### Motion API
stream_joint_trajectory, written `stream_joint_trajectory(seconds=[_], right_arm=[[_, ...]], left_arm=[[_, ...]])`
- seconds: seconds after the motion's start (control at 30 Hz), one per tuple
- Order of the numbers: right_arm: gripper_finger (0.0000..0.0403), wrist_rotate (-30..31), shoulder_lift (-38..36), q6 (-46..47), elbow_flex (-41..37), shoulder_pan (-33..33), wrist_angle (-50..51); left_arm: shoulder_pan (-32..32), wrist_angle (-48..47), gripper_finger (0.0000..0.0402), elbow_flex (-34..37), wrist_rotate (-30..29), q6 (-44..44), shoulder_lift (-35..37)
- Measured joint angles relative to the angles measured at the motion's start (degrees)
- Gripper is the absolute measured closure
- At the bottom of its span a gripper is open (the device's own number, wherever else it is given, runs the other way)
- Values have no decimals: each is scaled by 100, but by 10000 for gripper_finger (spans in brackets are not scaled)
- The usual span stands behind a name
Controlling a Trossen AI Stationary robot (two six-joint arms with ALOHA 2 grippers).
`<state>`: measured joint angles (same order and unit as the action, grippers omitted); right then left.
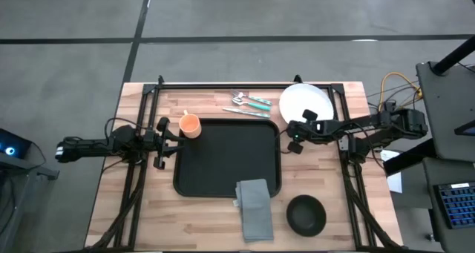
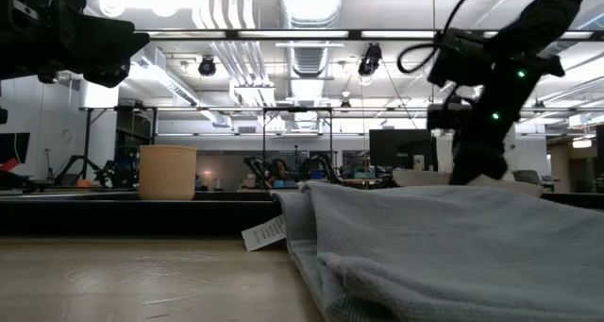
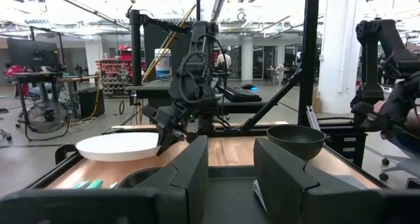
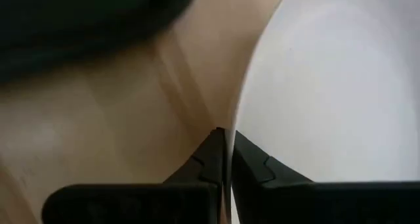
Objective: Set up tray
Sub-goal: Put the white plate on the black table tray below the orange cup
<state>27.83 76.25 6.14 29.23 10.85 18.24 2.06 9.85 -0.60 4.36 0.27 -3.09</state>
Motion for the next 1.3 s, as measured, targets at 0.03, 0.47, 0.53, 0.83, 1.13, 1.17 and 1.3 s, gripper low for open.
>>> stream_joint_trajectory(seconds=[0.03, 0.47, 0.53, 0.83, 1.13, 1.17, 1.3], right_arm=[[395, 2, 0, -36, 88, 0, 4], [395, -95, 0, -801, 884, -560, 606], [395, -107, 0, -990, 929, -735, 606], [395, -242, 32, -1774, 1024, -1263, 531], [395, -725, 507, -2588, 1094, -1436, 8], [395, -740, 595, -2676, 1137, -1462, -17], [395, -739, 1020, -3029, 1418, -1588, -94]], left_arm=[[-2, 0, 297, 0, 0, 0, 0], [-2, -3, 297, 0, 2, 0, 0], [-2, -5, 297, 0, 1, 0, 0], [-2, -14, 297, 0, 0, 0, 0], [0, -31, 297, 0, 0, 0, -15], [-2, -24, 297, 0, 0, 0, -26], [-2, -64, 297, 0, 0, 0, -53]])
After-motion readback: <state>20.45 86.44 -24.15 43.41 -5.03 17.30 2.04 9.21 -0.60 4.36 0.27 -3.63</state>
